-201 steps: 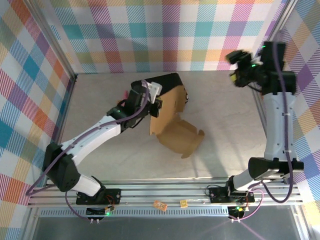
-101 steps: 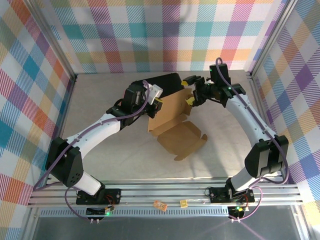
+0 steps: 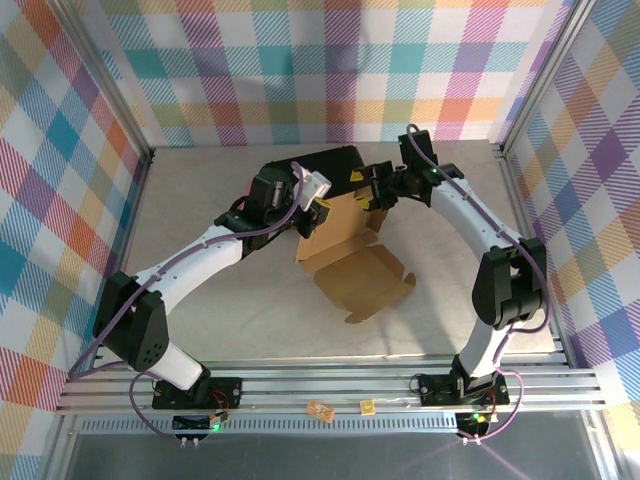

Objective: Fold the paper box

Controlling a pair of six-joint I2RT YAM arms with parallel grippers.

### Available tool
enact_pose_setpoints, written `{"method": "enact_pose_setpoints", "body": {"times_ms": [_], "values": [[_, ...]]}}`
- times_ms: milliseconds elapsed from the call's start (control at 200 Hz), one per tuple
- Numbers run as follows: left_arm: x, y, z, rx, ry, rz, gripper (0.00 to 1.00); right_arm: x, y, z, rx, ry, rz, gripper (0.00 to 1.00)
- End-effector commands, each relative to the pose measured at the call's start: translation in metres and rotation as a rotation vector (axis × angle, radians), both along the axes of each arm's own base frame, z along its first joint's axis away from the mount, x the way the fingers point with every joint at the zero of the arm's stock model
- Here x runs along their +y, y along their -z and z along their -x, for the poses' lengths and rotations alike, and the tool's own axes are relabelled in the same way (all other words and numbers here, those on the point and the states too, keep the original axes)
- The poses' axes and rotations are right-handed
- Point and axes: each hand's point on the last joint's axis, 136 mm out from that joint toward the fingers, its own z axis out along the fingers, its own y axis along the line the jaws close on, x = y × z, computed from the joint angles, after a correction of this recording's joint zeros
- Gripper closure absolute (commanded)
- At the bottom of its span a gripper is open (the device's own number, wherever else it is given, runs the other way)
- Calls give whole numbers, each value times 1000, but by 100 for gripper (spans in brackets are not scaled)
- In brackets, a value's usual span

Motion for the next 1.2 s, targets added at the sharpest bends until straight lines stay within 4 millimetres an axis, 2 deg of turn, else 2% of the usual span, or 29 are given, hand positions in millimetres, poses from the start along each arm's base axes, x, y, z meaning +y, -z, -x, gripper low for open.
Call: {"method": "enact_pose_setpoints", "body": {"times_ms": [0, 75, 145, 220, 335, 465, 565, 640, 680, 735, 810, 865, 925, 965, 1085, 1195], "values": [[-1, 5, 2, 25, 30, -22, 100, 4, -5, 2, 6, 0, -18, 62], [2, 3, -1, 29, 12, -10, 100, 2, -2, 3, 17, 15, -8, 84], [6, -5, -4, 42, -12, 26, 87, -1, 3, 4, 28, 42, -5, 99], [14, -14, -6, 63, -47, 80, 63, -2, 7, 2, 36, 74, -22, 100], [30, -26, -2, 84, -118, 136, 57, -5, 7, 2, 32, 120, -26, 100], [50, -33, 6, 138, -222, 151, 40, -10, 8, 3, 25, 171, -7, 100], [76, -33, 11, 246, -413, 182, 40, -14, 10, 1, 21, 233, -13, 100], [93, -17, 22, 409, -571, 225, 45, -14, 14, 1, 55, 264, -13, 100], [90, -13, 29, 494, -596, 278, 47, -15, 13, 1, 65, 280, -5, 100], [72, -15, 41, 539, -544, 322, 50, -17, 13, 3, 81, 304, 13, 100], [58, -14, 54, 463, -492, 203, 50, -19, 11, 6, 99, 315, 37, 100], [64, 1, 55, 411, -519, 32, 48, -22, 9, 10, 114, 319, 77, 100], [79, 19, 49, 367, -592, -133, 43, -23, 6, 13, 121, 328, 93, 100], [87, 24, 44, 315, -642, -211, 40, -22, 8, 14, 133, 337, 92, 100], [75, 21, 32, 111, -671, -312, 36, -19, 11, 15, 164, 343, 84, 100], [71, 22, 16, -41, -780, -396, 32, -19, 12, 15, 181, 345, 87, 100]]}}
